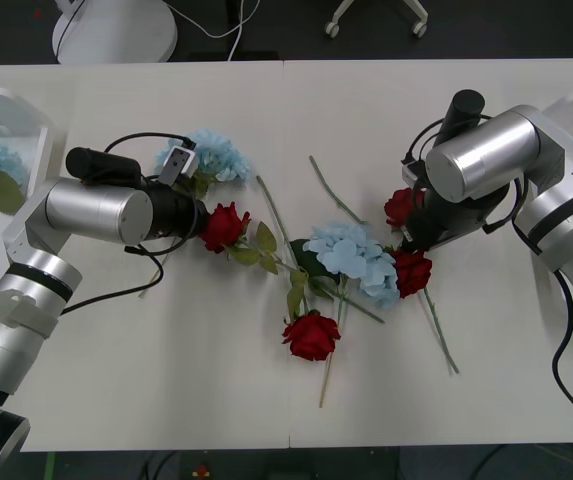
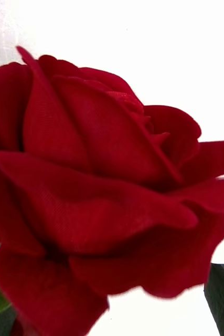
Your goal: Put the red flowers into the right box and the blue flowers into the left box
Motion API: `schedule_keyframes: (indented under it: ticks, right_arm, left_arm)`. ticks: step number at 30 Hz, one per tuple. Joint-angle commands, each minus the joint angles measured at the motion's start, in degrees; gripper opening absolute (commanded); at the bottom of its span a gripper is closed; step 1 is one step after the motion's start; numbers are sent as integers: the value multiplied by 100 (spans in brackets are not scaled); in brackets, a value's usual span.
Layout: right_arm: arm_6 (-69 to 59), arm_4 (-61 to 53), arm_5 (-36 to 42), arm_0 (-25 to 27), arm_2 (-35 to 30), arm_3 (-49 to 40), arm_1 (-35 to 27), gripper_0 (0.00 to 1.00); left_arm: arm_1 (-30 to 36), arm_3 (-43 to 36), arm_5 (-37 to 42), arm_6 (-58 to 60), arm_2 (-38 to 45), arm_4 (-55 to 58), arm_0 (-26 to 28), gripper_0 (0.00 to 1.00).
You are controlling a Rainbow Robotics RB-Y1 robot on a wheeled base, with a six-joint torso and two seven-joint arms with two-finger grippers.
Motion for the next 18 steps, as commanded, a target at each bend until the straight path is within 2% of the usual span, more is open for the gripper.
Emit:
schedule_keyframes:
  ticks: [1, 2, 4, 8, 9, 10, 11, 12, 14, 15, 18]
  right_arm:
    - [-161, 157, -145, 150, 35, -169, 138, 100]
    - [-144, 183, -163, 176, 35, -169, 138, 100]
    - [-135, 245, -172, 194, 26, -169, 138, 100]
    - [-161, 289, -163, 220, 26, -169, 138, 100]
    - [-161, 289, -154, 220, 26, -169, 138, 96]
    - [-161, 298, -154, 220, 35, -169, 138, 84]
    - [-170, 306, -145, 220, 35, -169, 138, 63]
    - [-170, 306, -145, 220, 35, -169, 138, 52]
    - [-196, 324, -128, 220, 26, -169, 138, 11]
    - [-205, 333, -128, 220, 26, -169, 129, 0]
    - [-223, 342, -136, 212, 26, -169, 121, 0]
  left_arm:
    - [-126, 131, -153, 514, -83, -152, -255, 28]
    - [-135, 166, -197, 514, -83, -178, -255, 14]
    - [-135, 210, -241, 514, -83, -213, -255, 0]
    - [-135, 210, -267, 514, -83, -249, -255, 0]
    - [-135, 210, -276, 523, -83, -249, -247, 0]
    - [-126, 210, -294, 532, -74, -222, -255, 0]
    - [-135, 192, -311, 550, -30, -187, -255, 0]
    - [-135, 175, -311, 558, -4, -187, -247, 0]
    - [-126, 43, -311, 585, 137, -152, -247, 0]
    - [-109, -28, -311, 593, 216, -134, -238, 0]
    - [-82, -344, -127, 637, 541, -64, -176, 0]
